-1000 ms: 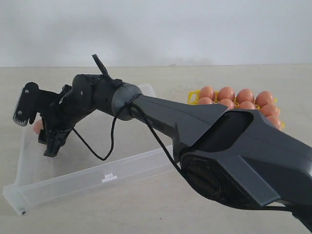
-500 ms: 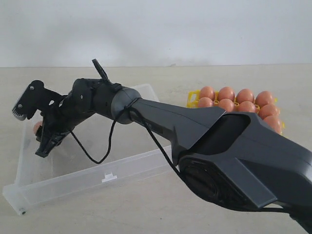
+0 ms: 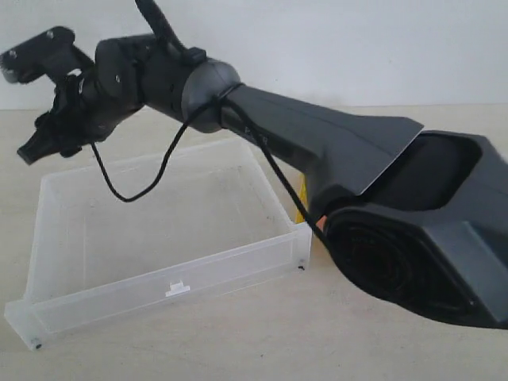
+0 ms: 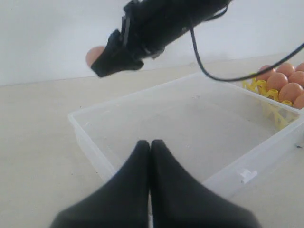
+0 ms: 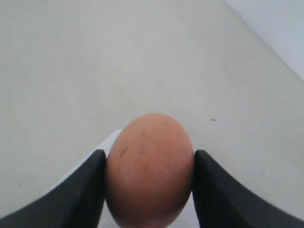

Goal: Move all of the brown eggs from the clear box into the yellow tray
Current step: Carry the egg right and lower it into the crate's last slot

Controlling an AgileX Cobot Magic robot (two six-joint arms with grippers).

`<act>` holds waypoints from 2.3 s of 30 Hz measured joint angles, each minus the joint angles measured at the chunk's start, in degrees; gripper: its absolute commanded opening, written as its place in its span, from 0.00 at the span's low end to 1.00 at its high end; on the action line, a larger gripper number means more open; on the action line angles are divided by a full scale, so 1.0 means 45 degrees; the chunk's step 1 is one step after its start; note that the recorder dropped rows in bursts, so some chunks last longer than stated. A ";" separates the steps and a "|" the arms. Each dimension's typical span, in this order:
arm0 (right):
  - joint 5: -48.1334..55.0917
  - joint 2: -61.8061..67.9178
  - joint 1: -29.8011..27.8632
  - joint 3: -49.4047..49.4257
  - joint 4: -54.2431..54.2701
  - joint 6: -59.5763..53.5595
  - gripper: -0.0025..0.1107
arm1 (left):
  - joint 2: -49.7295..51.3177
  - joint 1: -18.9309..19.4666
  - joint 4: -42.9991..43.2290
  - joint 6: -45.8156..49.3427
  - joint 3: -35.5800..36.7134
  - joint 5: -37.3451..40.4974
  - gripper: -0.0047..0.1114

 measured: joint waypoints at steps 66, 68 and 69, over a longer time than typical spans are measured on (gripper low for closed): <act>-1.6224 -1.1071 -1.3591 2.5234 -1.5907 1.4408 0.02 | 0.0000 0.0000 0.0000 0.0000 0.0000 0.0000 0.00; -1.6197 -1.1071 -1.3591 2.5234 -1.5991 1.4460 0.04 | 0.0000 0.0000 0.0000 0.0000 0.0000 0.0000 0.00; -1.6176 -1.1071 -1.3591 2.5234 -1.5991 1.4456 0.07 | 0.0000 0.0000 0.0000 0.0000 0.0000 0.0000 0.00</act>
